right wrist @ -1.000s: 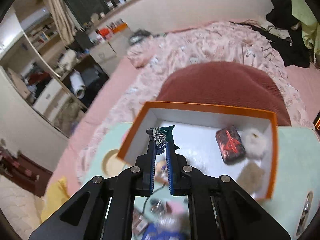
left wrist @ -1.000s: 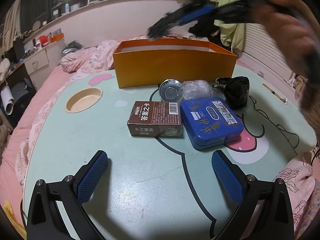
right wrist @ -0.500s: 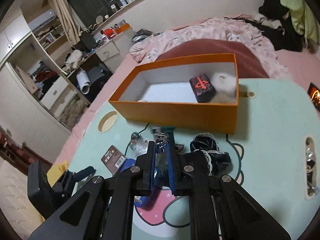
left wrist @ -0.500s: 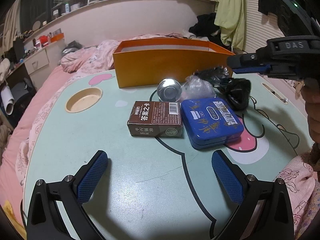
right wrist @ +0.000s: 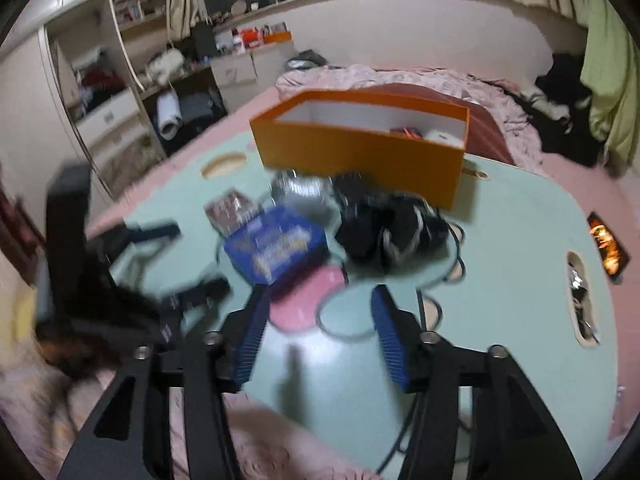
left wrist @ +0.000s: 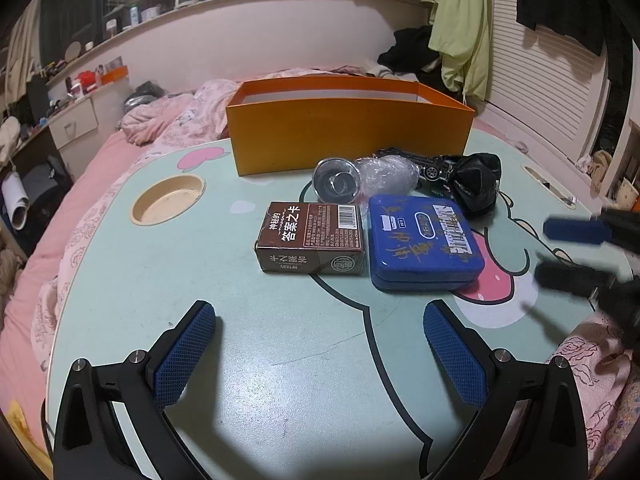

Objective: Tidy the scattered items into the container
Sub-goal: 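Grasp the green toy car, carry it out, release it on the table, then reach the left gripper into the orange box and grasp the red-patterned pouch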

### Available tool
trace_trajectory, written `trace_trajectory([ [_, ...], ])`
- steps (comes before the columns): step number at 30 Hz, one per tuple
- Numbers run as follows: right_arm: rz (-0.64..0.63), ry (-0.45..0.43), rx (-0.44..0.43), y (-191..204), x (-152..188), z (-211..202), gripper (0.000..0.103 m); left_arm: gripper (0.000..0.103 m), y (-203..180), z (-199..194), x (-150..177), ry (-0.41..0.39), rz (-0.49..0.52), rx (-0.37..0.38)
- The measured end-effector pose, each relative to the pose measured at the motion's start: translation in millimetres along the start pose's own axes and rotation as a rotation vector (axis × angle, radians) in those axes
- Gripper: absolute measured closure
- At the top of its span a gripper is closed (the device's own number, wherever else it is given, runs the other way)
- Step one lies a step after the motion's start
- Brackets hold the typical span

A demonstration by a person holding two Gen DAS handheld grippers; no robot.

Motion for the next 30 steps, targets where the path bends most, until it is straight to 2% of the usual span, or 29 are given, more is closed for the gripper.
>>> trace_trajectory([
  [2,-0.022,0.043,0.024,-2,13,10,0.045,0.0,0,1,0,0.002,0.001,-0.001],
  [3,-0.024,0.069,0.041,-5,17,17,0.038,0.0,0,1,0,0.001,0.001,-0.001],
  [4,-0.033,0.073,0.073,-8,18,21,0.027,0.0,0,1,0,0.002,0.0,0.001],
  [5,-0.025,0.08,0.087,-12,18,24,0.022,0.0,0,2,0,0.002,0.0,0.001],
  [7,0.003,0.097,0.095,-19,20,29,0.008,0.0,0,2,0,0.002,0.001,0.0],
  [9,0.016,0.102,0.104,-24,22,32,0.0,0.0,0,1,0,0.001,0.001,0.0],
  [21,0.005,0.09,0.094,-24,21,28,0.0,0.0,0,3,1,0.004,0.004,0.002],
  [30,-0.003,0.09,0.086,-23,22,25,0.0,0.0,-4,3,1,0.02,0.03,0.034],
])
Point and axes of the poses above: each gripper's, at about its wrist camera, not at the fingertips, and z roughly the way its jaws point, y to its left, x to its underside, the point moved 10 cm from there along z, roughly the way its jaws point, and after that the axes turned 5 degrees about -y, right-handed, at the moved point
